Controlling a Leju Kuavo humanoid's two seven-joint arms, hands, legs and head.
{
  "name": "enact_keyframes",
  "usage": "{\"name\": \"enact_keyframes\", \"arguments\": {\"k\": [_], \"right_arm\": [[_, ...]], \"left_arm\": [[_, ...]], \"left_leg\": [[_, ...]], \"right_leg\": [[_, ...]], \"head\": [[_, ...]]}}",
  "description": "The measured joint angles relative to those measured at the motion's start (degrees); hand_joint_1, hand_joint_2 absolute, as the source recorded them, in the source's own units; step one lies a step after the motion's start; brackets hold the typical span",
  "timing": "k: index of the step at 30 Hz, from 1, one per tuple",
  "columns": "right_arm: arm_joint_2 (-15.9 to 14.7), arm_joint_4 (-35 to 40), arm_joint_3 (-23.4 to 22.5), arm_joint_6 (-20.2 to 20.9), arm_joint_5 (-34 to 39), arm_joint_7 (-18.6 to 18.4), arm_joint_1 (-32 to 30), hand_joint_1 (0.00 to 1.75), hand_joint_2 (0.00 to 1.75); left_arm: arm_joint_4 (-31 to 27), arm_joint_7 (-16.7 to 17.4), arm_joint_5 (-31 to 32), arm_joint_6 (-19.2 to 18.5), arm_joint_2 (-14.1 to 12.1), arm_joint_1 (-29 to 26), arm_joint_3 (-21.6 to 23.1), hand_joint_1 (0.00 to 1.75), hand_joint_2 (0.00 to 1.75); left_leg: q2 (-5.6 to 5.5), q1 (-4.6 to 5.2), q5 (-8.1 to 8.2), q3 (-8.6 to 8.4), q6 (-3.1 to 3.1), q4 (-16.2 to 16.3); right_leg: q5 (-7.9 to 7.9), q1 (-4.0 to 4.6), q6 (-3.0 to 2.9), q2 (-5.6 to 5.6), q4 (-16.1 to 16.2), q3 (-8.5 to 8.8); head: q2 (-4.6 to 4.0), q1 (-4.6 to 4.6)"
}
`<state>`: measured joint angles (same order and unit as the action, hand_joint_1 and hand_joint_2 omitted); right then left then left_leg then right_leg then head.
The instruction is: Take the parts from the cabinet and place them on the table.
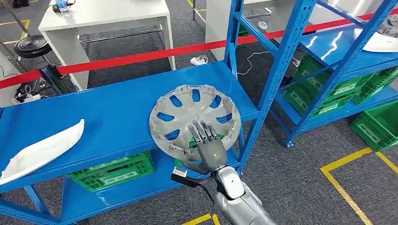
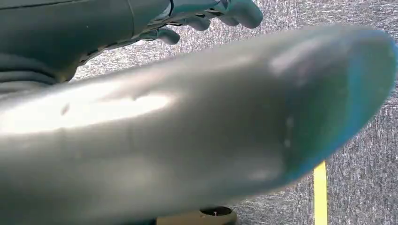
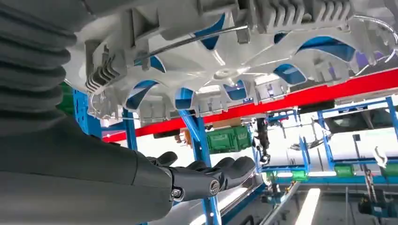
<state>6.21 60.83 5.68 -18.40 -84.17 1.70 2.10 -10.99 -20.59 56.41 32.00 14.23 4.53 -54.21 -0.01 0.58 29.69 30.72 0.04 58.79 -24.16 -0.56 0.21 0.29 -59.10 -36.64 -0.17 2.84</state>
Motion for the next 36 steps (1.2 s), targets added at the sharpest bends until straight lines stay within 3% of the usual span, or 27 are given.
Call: {"name": "enact_keyframes", "arguments": {"k": [10, 18, 36], "right_arm": [[0.13, 0.4, -0.04, 0.02, 1.11, 2.48, -0.1, 0.0, 0.0], [0.59, -0.34, -0.04, 0.7, 4.3, 5.6, -0.01, 0.0, 0.0], [1.03, -4.52, -0.04, 1.51, 3.43, 4.16, 1.29, 0.0, 0.0]], "left_arm": [[0.0, -0.11, -0.04, -0.04, 0.0, 0.01, -0.02, 0.0, 0.0], [-0.02, -2.05, 0.13, 0.81, -0.07, 0.04, -0.02, 0.0, 0.0], [0.0, -0.55, 0.7, 0.39, -0.07, 0.11, -0.02, 0.0, 0.0]], "left_leg": [[0.01, 0.0, 0.0, 0.0, 0.0, 0.0], [0.0, 0.0, 0.0, 0.0, 0.0, 0.0], [-0.01, 0.0, 0.0, 0.02, 0.0, 0.0]], "right_leg": [[0.0, 0.0, 0.0, 0.0, 0.0, 0.0], [0.0, 0.01, 0.0, 0.0, 0.0, 0.0], [0.0, 0.0, 0.0, 0.0, 0.0, -0.01]], "head": [[0.0, 0.0], [0.0, 0.0], [0.0, 0.0]]}}
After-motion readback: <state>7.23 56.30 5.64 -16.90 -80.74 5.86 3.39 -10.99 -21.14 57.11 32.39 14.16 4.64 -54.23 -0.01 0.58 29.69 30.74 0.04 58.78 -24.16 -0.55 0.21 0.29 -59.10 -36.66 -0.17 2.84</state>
